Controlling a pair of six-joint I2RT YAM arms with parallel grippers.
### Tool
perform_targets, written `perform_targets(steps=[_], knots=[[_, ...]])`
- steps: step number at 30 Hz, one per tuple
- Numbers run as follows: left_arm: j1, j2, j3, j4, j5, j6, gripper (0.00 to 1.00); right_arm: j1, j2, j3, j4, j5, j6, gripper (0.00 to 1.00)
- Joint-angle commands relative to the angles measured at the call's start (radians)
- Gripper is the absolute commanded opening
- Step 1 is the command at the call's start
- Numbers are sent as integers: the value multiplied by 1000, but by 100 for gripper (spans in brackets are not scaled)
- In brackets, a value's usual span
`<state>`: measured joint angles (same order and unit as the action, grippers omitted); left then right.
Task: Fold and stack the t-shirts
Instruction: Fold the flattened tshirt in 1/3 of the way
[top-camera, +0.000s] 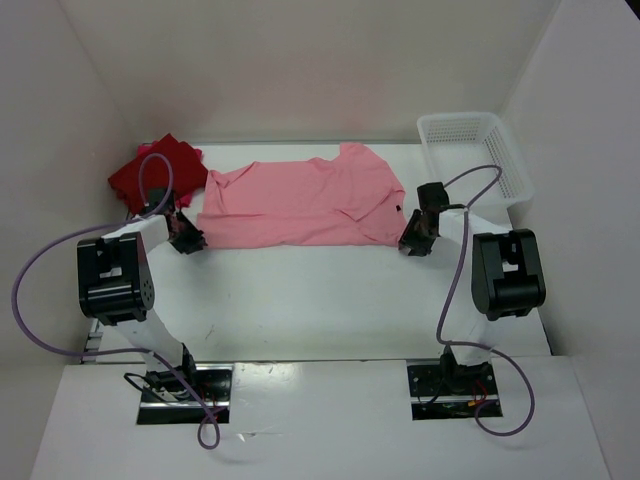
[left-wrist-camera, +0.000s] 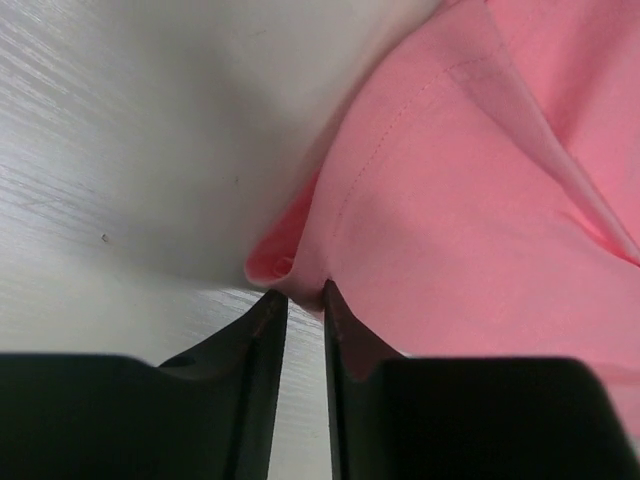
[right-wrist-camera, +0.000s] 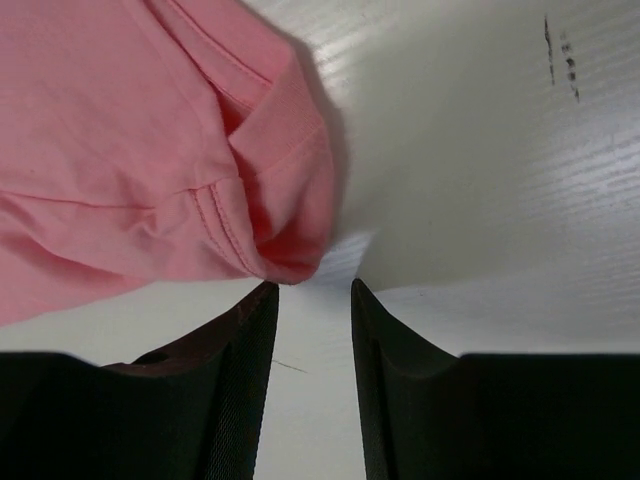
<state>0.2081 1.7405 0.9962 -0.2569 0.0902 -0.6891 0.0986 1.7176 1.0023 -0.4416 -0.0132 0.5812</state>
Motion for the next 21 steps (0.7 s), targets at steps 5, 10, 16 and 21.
perform_targets(steps=[5, 10, 16, 21], knots=[[7, 11, 4, 38, -12, -4, 18, 4, 46, 65, 121, 1, 26, 34], [7, 22, 15, 38, -12, 7, 12, 4, 59, 102, 112, 10, 26, 22], [7, 22, 15, 28, -21, 16, 6, 4, 25, 146, 51, 81, 8, 6], [7, 22, 35, 8, -40, 25, 1, 4, 48, 212, 14, 169, -27, 6]])
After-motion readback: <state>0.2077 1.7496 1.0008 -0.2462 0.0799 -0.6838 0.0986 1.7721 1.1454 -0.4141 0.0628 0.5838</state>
